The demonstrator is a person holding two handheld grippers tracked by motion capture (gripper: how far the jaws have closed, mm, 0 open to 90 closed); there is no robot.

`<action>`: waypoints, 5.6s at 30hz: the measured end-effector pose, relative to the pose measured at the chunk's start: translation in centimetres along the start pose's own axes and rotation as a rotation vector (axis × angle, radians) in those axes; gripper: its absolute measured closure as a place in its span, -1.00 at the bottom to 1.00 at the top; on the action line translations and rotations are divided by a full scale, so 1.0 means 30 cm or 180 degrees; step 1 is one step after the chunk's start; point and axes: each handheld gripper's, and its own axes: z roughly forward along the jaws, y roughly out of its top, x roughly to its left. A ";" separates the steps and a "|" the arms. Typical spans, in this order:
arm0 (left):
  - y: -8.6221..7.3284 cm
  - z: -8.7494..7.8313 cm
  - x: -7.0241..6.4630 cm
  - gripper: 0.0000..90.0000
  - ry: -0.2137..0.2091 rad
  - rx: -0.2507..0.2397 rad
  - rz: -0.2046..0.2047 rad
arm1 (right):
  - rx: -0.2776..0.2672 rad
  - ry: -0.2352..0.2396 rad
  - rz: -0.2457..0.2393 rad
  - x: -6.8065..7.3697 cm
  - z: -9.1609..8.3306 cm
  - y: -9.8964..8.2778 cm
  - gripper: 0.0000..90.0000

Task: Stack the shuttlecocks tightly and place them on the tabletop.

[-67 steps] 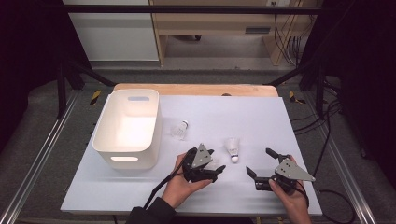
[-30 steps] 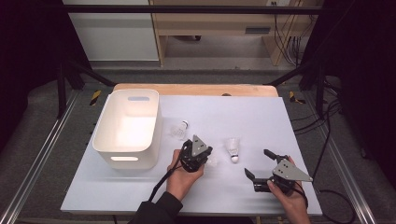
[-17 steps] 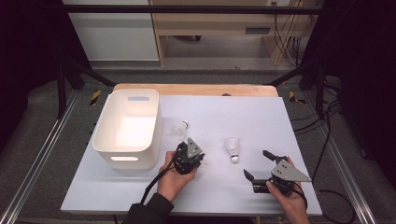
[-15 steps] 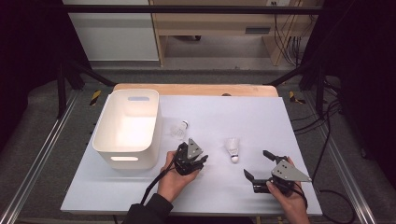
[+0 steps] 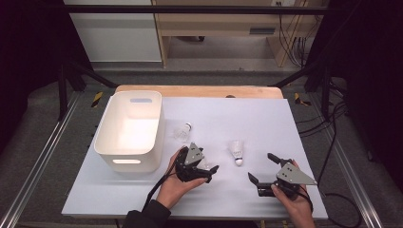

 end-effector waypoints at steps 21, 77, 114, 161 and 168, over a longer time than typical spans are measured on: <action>-0.054 -0.129 -0.017 -0.88 0.0101 -0.0907 -0.0107 | 0.0164 -0.0022 0.0080 0.013 0.002 0.004 -0.88; -0.253 -0.331 -0.007 -0.83 0.0250 -0.1044 -0.0239 | 0.1382 0.0177 -0.0012 0.144 0.686 0.335 1.00; -0.263 -0.291 -0.009 -0.82 0.0123 -0.0703 -0.0164 | 0.1068 0.1001 0.0035 0.163 0.319 0.094 0.49; -0.261 -0.299 -0.012 -0.83 0.0214 -0.0787 -0.0201 | 0.1414 0.0806 -0.0011 0.338 0.271 0.118 0.40; -0.260 -0.297 -0.014 -0.83 0.0198 -0.0779 -0.0190 | 0.1401 0.0888 0.0028 0.300 0.272 0.120 0.91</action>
